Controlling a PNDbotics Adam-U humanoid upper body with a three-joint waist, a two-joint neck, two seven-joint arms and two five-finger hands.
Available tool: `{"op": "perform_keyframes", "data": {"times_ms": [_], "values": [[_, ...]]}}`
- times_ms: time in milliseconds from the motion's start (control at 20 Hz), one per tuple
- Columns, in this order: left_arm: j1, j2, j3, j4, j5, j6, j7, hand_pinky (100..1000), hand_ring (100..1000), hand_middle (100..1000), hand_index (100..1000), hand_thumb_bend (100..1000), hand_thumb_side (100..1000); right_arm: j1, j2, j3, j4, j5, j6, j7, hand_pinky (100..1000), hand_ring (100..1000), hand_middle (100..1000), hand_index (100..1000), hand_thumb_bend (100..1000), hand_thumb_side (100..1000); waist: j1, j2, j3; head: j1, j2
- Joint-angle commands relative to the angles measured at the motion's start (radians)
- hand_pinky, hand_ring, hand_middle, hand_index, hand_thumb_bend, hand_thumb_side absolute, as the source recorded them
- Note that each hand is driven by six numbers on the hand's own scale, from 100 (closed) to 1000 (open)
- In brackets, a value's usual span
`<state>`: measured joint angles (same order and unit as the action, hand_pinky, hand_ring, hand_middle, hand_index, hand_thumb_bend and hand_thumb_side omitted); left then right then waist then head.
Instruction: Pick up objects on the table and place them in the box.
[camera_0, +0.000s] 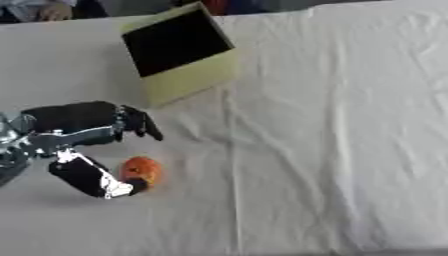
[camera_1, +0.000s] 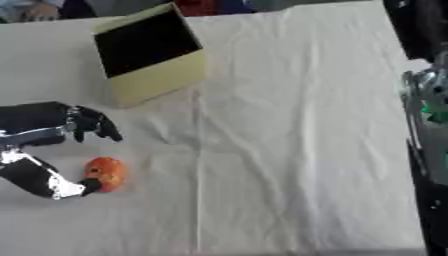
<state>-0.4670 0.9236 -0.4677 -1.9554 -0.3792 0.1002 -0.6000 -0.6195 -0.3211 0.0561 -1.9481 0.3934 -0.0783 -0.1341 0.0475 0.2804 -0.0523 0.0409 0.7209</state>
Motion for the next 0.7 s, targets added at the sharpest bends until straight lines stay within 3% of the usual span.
{"op": "perform_keyframes", "data": {"times_ms": [50,400,700], "values": [[-0.014,0.006,-0.001,0.026,-0.034,0.007,-0.006,626,800,795,871,417,407,-0.01,-0.007,-0.003,-0.009,-0.006,-0.001,-0.003,809,721,593,801,100,921,0.0,-0.017,-0.001,0.002,0.006],[-0.008,-0.014,-0.016,0.09,-0.122,-0.011,-0.002,639,801,783,867,479,459,-0.008,-0.006,-0.003,-0.008,-0.01,-0.002,-0.002,810,718,591,801,100,922,0.001,-0.016,-0.004,0.004,0.005],[-0.008,-0.022,-0.029,0.116,-0.169,-0.033,-0.009,618,782,745,840,474,491,-0.007,-0.006,-0.003,-0.007,-0.012,-0.002,-0.003,811,717,590,800,100,924,0.001,-0.015,-0.005,0.006,0.004]]}}
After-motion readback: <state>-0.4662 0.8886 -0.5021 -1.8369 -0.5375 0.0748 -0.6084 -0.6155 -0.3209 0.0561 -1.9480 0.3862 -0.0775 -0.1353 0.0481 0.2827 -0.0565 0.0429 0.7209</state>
